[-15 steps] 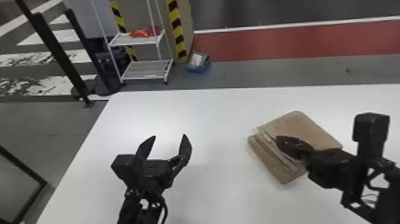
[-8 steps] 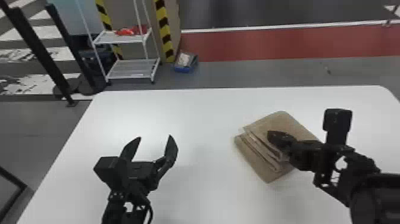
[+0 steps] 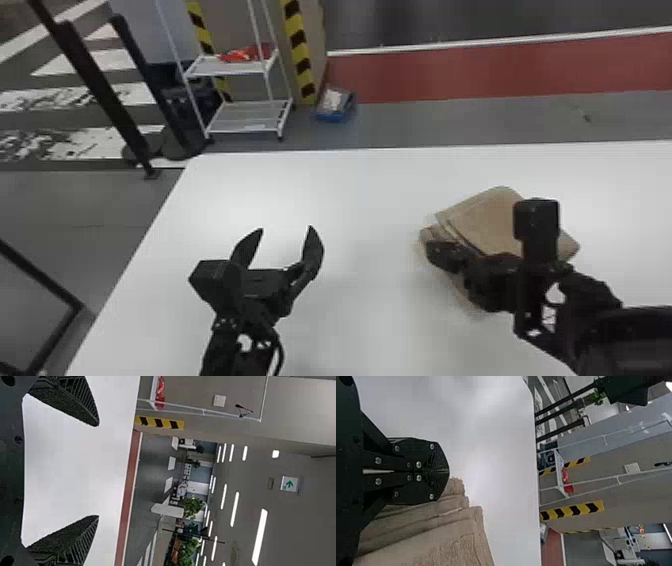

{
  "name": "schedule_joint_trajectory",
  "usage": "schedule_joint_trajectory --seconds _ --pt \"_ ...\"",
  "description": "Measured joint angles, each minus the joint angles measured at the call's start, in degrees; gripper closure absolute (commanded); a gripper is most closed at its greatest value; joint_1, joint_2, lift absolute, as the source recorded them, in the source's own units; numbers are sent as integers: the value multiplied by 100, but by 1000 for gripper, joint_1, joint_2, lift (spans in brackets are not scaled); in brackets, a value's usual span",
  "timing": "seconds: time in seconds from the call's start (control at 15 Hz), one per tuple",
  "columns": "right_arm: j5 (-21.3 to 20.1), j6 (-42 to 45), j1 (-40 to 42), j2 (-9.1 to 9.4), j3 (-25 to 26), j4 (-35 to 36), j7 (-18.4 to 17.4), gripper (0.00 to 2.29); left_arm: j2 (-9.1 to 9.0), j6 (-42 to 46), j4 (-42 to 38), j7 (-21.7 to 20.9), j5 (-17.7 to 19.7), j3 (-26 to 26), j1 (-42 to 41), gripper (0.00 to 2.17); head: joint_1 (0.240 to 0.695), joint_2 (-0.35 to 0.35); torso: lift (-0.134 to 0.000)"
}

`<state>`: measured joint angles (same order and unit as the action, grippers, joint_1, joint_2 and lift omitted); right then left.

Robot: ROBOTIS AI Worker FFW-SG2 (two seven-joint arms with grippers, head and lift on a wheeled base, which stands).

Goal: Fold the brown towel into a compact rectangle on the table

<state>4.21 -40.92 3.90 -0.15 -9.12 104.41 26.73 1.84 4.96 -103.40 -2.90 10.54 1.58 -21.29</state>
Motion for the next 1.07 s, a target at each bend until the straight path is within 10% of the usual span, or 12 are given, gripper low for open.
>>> schedule_joint_trajectory --seconds 0.67,1.07 --pt "306 458 -102 14 1083 -109 -113 2020 -2 0 36 -16 1 -17 7 39 695 122 -126" --pt "11 505 -284 5 543 -645 66 2020 -3 9 47 -18 0 -18 9 39 695 169 -126"
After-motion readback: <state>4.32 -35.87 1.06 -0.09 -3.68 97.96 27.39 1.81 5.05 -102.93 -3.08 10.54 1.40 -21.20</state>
